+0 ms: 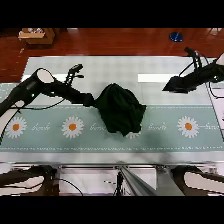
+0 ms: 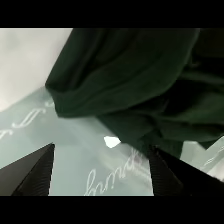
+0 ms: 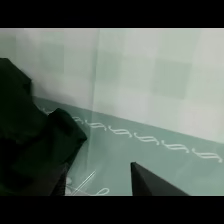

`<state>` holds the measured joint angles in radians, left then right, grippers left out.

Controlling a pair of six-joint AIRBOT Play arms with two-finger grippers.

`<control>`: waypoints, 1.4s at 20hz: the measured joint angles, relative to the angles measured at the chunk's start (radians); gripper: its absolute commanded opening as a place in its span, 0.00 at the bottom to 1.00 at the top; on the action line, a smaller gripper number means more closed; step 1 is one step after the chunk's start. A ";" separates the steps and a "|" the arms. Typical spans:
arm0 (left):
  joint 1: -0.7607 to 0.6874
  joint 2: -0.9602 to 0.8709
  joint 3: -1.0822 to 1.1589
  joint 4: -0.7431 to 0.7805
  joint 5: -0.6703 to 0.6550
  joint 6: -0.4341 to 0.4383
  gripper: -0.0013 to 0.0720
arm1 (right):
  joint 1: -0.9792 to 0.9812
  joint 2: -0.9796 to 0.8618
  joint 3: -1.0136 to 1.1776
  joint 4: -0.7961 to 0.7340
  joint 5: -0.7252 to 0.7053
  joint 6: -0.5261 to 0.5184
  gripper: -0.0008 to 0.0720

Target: Fold the shirts.

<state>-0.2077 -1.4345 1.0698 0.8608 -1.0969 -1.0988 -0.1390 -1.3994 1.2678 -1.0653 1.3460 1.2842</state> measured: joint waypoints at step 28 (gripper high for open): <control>0.088 -0.257 0.071 -0.288 -0.053 0.302 0.84 | -0.027 0.000 -0.345 0.307 -0.141 -0.136 0.68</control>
<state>-0.1200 -1.6913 1.1404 0.5724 -1.1500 -0.7971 -0.1665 -1.3994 0.9226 -0.7582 1.2053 1.1484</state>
